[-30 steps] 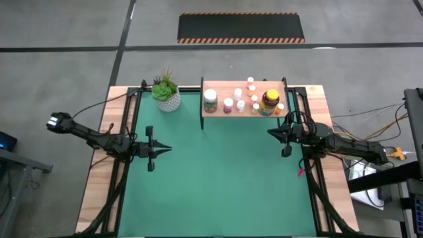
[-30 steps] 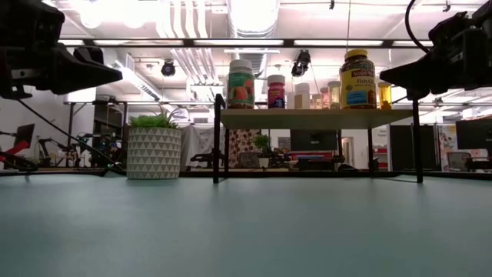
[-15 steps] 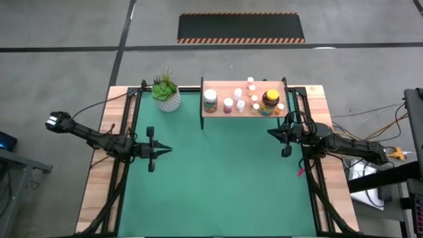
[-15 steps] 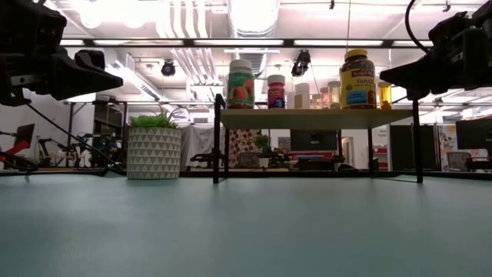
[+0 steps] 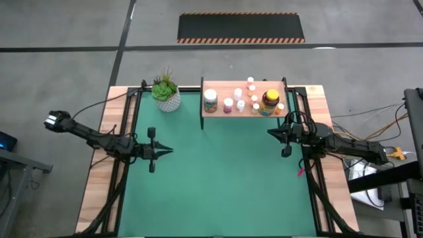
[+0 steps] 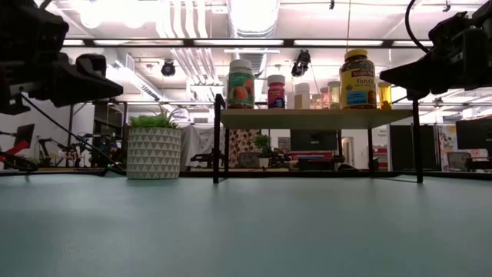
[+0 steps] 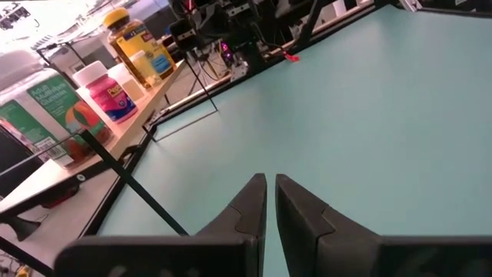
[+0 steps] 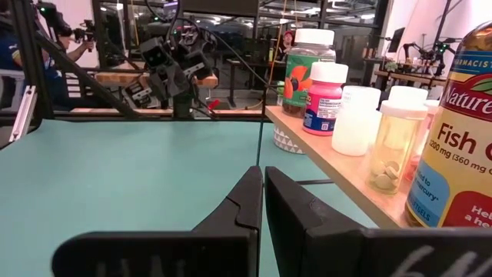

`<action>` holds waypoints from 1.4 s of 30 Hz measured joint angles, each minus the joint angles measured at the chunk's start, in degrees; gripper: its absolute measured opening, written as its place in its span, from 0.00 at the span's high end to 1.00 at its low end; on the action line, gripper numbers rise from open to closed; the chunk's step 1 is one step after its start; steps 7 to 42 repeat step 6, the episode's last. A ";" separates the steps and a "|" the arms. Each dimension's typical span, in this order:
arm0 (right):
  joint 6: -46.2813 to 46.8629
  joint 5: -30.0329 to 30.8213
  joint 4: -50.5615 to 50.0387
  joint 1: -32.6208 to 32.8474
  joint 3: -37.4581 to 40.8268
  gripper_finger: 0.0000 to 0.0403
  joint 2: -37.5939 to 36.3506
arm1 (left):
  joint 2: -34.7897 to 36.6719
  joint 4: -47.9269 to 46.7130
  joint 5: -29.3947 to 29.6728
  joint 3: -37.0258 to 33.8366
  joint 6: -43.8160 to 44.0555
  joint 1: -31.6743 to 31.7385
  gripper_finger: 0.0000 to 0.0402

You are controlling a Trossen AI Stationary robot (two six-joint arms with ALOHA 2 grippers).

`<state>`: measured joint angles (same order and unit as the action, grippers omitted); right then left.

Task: Pick and place medicine bottles onto shelf by color
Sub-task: Return to Home Position

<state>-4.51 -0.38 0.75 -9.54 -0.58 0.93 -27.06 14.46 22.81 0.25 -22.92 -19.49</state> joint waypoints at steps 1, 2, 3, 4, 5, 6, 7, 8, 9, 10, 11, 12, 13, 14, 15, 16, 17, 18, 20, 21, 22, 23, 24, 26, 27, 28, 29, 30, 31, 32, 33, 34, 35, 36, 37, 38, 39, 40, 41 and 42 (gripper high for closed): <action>0.02 0.00 0.00 0.00 0.00 0.98 0.00 | -0.25 0.00 0.00 0.00 0.00 0.02 0.97; 0.02 0.02 0.00 0.00 0.00 0.98 0.00 | -0.49 0.00 0.00 0.00 0.00 0.01 0.97; 0.01 0.02 0.00 0.00 0.00 0.98 0.00 | -0.75 0.00 0.00 0.00 -0.01 0.00 0.97; 0.01 0.02 0.00 0.00 0.00 0.98 0.00 | -1.01 0.02 0.00 0.00 0.00 0.00 0.97; 0.02 0.02 0.00 0.00 0.00 0.98 0.00 | -1.26 0.00 0.00 0.00 -0.02 0.01 0.97; 0.01 0.02 0.00 0.00 0.00 0.98 0.00 | -1.51 0.00 0.00 0.00 -0.01 0.02 0.97; 0.01 0.02 0.00 0.00 0.00 0.98 0.00 | -1.51 0.00 0.00 0.00 -0.01 0.02 0.97; 0.01 0.02 0.00 0.00 0.00 0.98 0.00 | -1.51 0.00 0.00 0.00 -0.01 0.02 0.97; 0.01 0.02 0.00 0.00 0.00 0.98 0.00 | -1.51 0.00 0.00 0.00 -0.01 0.02 0.97; 0.01 0.02 0.00 0.00 0.00 0.98 0.00 | -1.51 0.00 0.00 0.00 -0.01 0.02 0.97; 0.01 0.02 0.00 0.00 0.00 0.98 0.00 | -1.51 0.00 0.00 0.00 -0.01 0.02 0.97; 0.01 0.02 0.00 0.00 0.00 0.98 0.00 | -1.51 0.00 0.00 0.00 -0.01 0.02 0.97; 0.01 0.02 0.00 0.00 0.00 0.98 0.00 | -1.51 0.00 0.00 0.00 -0.01 0.02 0.97; 0.01 0.02 0.00 0.00 0.00 0.98 0.00 | -1.51 0.00 0.00 0.00 -0.01 0.02 0.97; 0.01 0.02 0.00 0.00 0.00 0.98 0.00 | -1.51 0.00 0.00 0.00 -0.01 0.02 0.97; 0.01 0.02 0.00 0.00 0.00 0.98 0.00 | -1.51 0.00 0.00 0.00 -0.01 0.02 0.97; 0.01 0.02 0.00 0.00 0.00 0.98 0.00 | -1.51 0.00 0.00 0.00 -0.01 0.02 0.97; 0.01 0.02 0.00 0.00 0.00 0.98 0.00 | -1.51 0.00 0.00 0.00 -0.01 0.02 0.97; 0.01 0.02 0.00 0.00 0.00 0.98 0.00 | -1.51 0.00 0.00 0.00 -0.01 0.02 0.97; 0.01 0.02 0.00 0.00 0.00 0.98 0.00 | -1.51 0.00 0.00 0.00 -0.01 0.02 0.97; 0.01 0.02 0.00 0.00 0.00 0.98 0.00 | -1.51 0.00 0.00 0.00 -0.01 0.02 0.97; 0.01 0.02 0.00 0.00 0.00 0.98 0.00 | -1.51 0.00 0.00 0.00 -0.01 0.02 0.97; 0.01 0.02 0.00 0.00 0.00 0.98 0.00 | -1.51 0.00 0.00 0.00 -0.01 0.02 0.97; 0.01 0.02 0.00 0.00 0.00 0.98 0.00 | -1.51 0.00 0.00 0.00 -0.01 0.02 0.97; 0.01 0.02 0.00 0.00 0.00 0.98 0.00 | -1.51 0.00 0.00 0.00 -0.01 0.02 0.97; 0.01 0.02 0.00 0.00 0.00 0.98 0.00 | -1.51 0.00 0.00 0.00 -0.01 0.02 0.97; 0.01 0.02 0.00 0.00 0.00 0.98 0.00 | -1.51 0.00 0.00 0.00 -0.01 0.02 0.97; 0.01 0.02 0.00 0.00 0.00 0.98 0.00 | -1.51 0.00 0.00 0.00 -0.01 0.02 0.97; 0.01 0.02 0.00 0.00 0.00 0.98 0.00 | -1.51 0.00 0.00 0.00 -0.01 0.02 0.97; 0.01 0.02 0.00 0.00 0.00 0.98 0.00 | -1.51 0.00 0.00 0.00 -0.01 0.02 0.97; 0.01 0.02 0.00 0.00 0.00 0.98 0.00 | -1.51 0.00 0.00 0.00 -0.01 0.02 0.97; 0.01 0.02 0.00 0.00 0.00 0.98 0.00 | -1.51 0.00 0.00 0.00 -0.01 0.02 0.97; 0.01 0.02 0.00 0.00 0.00 0.98 0.00 | -1.51 0.00 0.00 0.00 -0.01 0.02 0.97; 0.01 0.02 0.00 0.00 0.00 0.98 0.00 | -1.51 0.00 0.00 0.00 -0.01 0.02 0.97; 0.01 0.02 0.00 0.00 0.00 0.98 0.00 | -1.51 0.00 0.00 0.00 -0.01 0.02 0.97; 0.01 0.02 0.00 0.00 0.00 0.98 0.00 | -1.51 0.00 0.00 0.00 -0.01 0.02 0.97; 0.01 0.02 0.00 0.00 0.00 0.98 0.00 | -1.51 0.00 0.00 0.00 -0.01 0.02 0.97; 0.01 0.02 0.00 0.00 0.00 0.98 0.00 | -1.51 0.00 0.00 0.00 -0.01 0.02 0.97; 0.01 0.02 0.00 0.00 0.00 0.98 0.00 | -1.51 0.00 0.00 0.00 -0.01 0.02 0.97; 0.01 0.02 0.00 0.00 0.00 0.98 0.00 | -1.51 0.00 0.00 0.00 -0.01 0.02 0.97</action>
